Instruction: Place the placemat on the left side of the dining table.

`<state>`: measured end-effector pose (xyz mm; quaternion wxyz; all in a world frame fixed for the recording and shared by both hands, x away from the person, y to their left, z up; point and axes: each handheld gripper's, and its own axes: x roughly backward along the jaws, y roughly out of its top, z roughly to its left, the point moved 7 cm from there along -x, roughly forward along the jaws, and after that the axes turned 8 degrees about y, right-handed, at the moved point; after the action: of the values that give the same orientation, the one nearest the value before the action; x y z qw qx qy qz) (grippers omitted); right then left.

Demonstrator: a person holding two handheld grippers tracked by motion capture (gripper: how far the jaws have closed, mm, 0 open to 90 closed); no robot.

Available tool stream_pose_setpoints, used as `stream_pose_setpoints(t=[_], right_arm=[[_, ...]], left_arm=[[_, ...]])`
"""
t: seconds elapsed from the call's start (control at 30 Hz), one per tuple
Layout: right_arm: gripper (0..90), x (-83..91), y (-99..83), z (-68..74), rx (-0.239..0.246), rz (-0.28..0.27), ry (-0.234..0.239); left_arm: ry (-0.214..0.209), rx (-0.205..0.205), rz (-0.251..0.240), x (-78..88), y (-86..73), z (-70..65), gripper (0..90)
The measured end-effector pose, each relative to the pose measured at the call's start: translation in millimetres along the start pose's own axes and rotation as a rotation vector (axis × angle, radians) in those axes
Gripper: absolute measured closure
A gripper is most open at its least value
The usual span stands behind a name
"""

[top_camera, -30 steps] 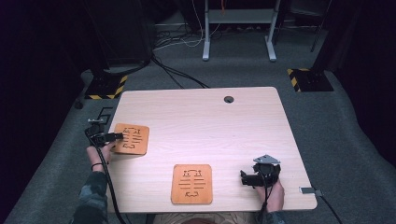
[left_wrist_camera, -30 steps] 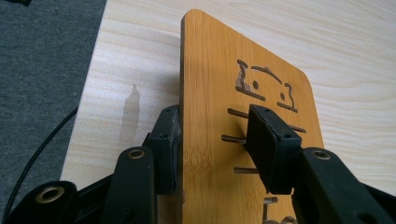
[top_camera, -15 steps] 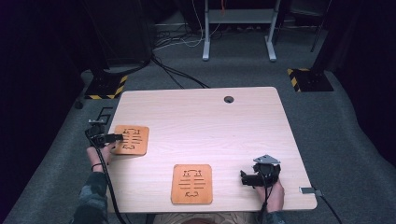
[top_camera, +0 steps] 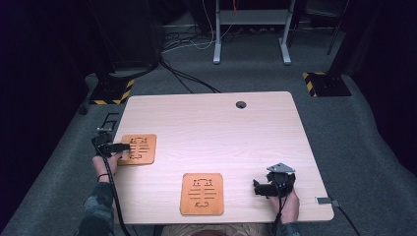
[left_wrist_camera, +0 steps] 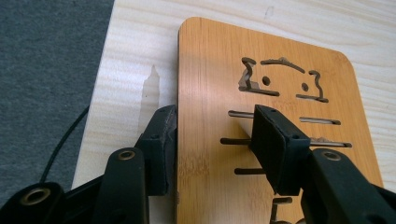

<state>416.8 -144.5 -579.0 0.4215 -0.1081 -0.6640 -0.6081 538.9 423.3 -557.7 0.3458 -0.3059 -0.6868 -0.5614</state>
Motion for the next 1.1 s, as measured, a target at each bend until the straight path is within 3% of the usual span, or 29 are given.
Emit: stream_pose_setpoints(t=[0.07, 0.3, 0.33, 0.4, 0.43, 0.47, 0.5, 0.77, 0.9, 1.03, 1.1], right_arm=[[0.0, 0.1, -0.1, 0.1, -0.001, 0.001, -0.001], [0.0, 0.1, -0.1, 0.0, -0.001, 0.001, 0.000], [0.0, 0.1, -0.1, 0.0, -0.002, 0.001, -0.001], [0.0, 0.0, 0.0, 0.0, 0.000, 0.000, 0.000], [0.0, 0.0, 0.0, 0.0, 0.001, 0.000, 0.000], [0.0, 0.1, -0.1, 0.0, -0.001, 0.001, -0.001], [0.0, 0.0, 0.0, 0.0, 0.000, 0.000, 0.000], [0.0, 0.0, 0.0, 0.1, 0.000, 0.000, 0.000], [0.0, 0.0, 0.0, 0.0, 0.000, 0.000, 0.000], [0.0, 0.1, -0.1, 0.1, -0.002, 0.001, -0.001], [0.0, 0.1, -0.1, 0.1, -0.001, 0.001, 0.000]], left_arm=[[0.041, -0.023, -0.005, -0.9, -0.6, 1.0, 55.0], [0.069, -0.049, 0.001, -1.9, -0.3, -2.4, 52.0], [0.074, -0.069, 0.005, -1.5, -0.4, -2.0, 51.7], [0.083, -0.053, -0.004, -2.7, -0.3, -4.8, 51.1], [0.085, -0.060, 0.000, -2.5, -0.4, -5.0, 50.5], [0.092, -0.101, 0.001, -2.7, 0.2, -3.1, 50.5], [0.102, -0.104, -0.001, -3.2, 0.4, -3.6, 50.5], [0.124, -0.141, -0.023, -5.3, 3.6, -4.0, 48.4], [0.126, -0.139, -0.019, -5.6, 4.1, -4.8, 48.4], [0.118, -0.110, -0.032, -3.5, 4.7, -4.6, 36.2], [0.113, -0.118, -0.032, -0.1, 4.9, -5.4, 29.4]])
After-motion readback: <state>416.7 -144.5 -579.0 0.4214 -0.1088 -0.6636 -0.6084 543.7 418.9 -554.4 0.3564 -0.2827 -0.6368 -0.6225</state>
